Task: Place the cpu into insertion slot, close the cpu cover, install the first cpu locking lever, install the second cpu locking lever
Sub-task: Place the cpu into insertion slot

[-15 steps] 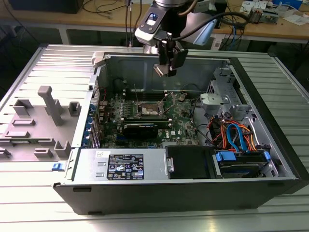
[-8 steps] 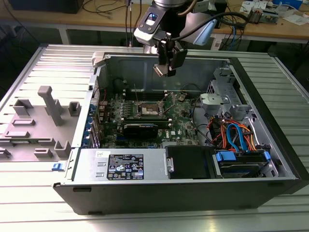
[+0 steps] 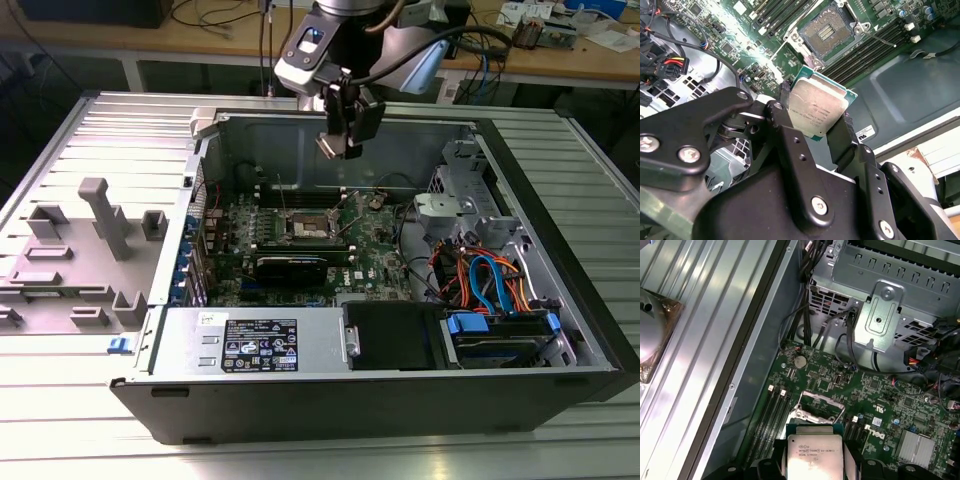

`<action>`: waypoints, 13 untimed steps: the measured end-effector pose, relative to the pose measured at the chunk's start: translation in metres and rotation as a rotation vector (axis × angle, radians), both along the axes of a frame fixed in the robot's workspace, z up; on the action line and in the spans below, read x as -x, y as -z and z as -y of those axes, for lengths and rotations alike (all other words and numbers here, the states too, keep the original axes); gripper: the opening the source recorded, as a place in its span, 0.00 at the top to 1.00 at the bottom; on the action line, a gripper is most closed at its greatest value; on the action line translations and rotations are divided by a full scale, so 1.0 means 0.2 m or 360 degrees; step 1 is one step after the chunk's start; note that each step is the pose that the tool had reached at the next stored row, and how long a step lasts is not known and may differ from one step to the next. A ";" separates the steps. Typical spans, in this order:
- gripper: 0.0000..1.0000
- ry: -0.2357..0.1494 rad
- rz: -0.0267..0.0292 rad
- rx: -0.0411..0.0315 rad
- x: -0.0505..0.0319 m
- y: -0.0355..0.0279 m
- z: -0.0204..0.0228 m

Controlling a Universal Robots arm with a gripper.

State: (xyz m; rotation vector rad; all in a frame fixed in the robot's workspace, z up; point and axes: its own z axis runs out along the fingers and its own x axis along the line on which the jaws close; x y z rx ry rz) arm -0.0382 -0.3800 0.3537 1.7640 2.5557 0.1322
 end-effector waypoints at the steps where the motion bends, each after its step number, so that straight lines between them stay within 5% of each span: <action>1: 0.46 0.0004 0.00001 0.0000 0.002 0.001 0.000; 4: 0.46 0.0023 0.00001 0.0000 0.005 0.007 0.000; 9: 0.46 0.0154 0.00001 0.0000 0.006 0.023 0.000; 13: 0.46 0.0176 0.00001 0.0000 0.020 0.031 0.000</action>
